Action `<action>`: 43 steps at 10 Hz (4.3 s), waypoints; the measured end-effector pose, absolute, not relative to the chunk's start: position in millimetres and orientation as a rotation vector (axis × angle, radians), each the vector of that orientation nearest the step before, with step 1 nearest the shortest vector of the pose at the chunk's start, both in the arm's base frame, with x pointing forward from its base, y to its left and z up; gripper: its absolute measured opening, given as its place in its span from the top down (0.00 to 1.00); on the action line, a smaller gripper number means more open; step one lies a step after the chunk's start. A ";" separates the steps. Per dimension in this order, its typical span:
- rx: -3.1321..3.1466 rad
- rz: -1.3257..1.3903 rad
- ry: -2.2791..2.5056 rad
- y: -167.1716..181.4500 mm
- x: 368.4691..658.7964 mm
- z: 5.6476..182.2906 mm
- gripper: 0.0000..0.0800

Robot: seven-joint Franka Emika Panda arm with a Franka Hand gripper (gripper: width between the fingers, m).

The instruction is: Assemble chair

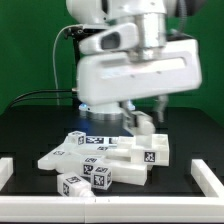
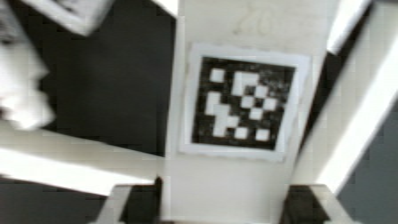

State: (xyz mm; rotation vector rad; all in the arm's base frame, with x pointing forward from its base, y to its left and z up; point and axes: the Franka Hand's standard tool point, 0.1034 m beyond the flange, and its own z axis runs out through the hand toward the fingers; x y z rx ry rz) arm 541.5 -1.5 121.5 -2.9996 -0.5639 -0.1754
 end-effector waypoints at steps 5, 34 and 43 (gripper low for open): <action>-3.013 -0.181 -0.518 -8.3 532.5 115.9 0.65; -2.955 -0.072 -0.855 -116.1 532.3 61.7 0.19; -2.935 -0.104 -0.931 -107.1 556.6 21.5 0.34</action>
Offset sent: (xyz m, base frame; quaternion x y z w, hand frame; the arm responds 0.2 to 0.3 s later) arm 0.0000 0.0000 0.0000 0.0000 0.0000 0.0000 1.0000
